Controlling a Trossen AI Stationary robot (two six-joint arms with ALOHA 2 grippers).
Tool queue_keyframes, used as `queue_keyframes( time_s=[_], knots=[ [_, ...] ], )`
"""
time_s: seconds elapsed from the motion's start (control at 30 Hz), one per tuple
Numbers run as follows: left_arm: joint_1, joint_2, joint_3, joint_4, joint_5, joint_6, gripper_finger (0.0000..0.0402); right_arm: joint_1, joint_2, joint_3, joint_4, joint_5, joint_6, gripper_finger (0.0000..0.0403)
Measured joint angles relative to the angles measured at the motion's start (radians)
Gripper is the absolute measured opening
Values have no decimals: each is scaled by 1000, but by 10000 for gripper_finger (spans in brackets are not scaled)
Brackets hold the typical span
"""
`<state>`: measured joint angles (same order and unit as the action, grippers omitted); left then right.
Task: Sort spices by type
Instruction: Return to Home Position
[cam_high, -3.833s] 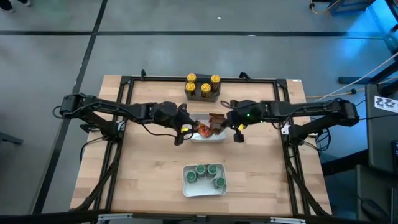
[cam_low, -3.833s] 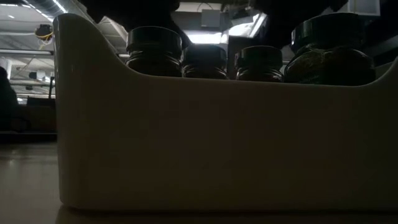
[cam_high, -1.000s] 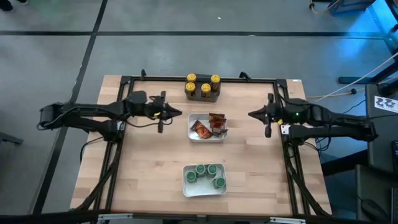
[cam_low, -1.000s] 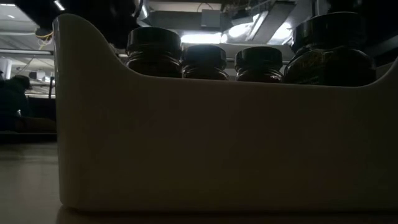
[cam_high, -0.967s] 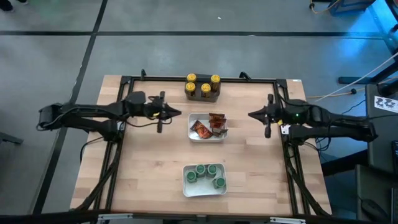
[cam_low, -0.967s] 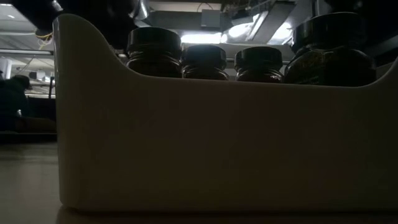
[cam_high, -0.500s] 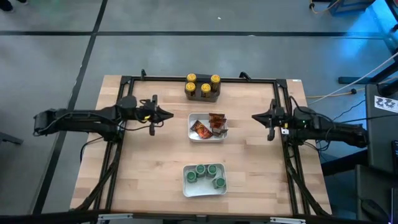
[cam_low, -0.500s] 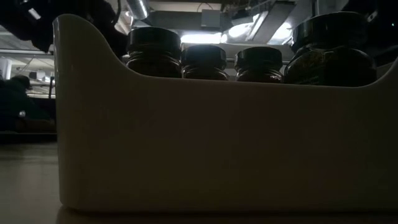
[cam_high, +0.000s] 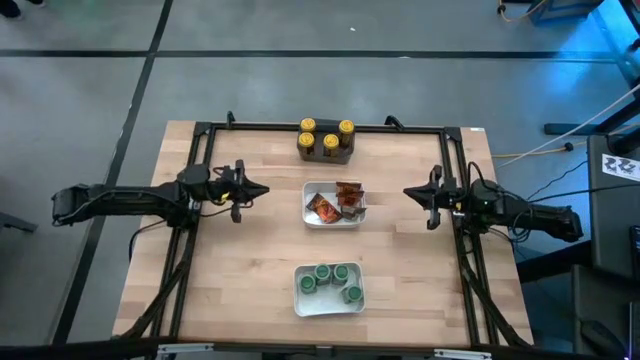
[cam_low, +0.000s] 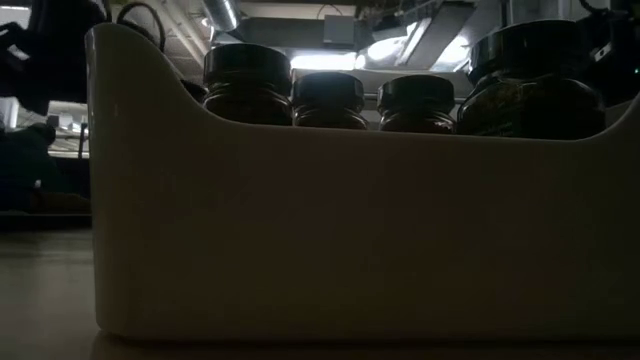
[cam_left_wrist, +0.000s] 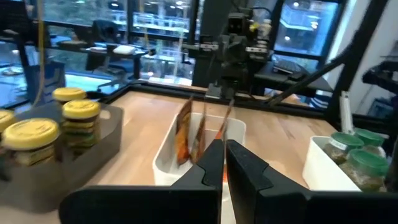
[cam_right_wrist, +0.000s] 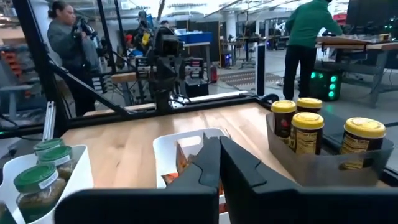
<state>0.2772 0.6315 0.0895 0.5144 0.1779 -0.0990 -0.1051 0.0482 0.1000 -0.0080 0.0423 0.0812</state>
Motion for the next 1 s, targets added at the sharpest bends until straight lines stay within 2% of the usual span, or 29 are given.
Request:
queue_keyframes(
  time_s=[0.2, 0.53, 0.8, 0.93, 1.0],
  knots=[
    [34, -113, -80, -18, -12, -25, 5, 0, -48, -54, 25, -1, 24, 6],
    [47, -308, -80, -241, -7, -21, 5, 0, -46, -88, 45, -1, 52, 9],
    [47, -535, -80, -467, -42, 9, 5, 0, -46, -89, 42, -1, 52, 9],
    [46, -630, -80, -483, -62, 24, 5, 0, -46, -90, 39, -1, 52, 9],
    [46, -629, -80, -484, -60, 28, 5, 0, -46, -90, 38, -1, 52, 10]
  ],
)
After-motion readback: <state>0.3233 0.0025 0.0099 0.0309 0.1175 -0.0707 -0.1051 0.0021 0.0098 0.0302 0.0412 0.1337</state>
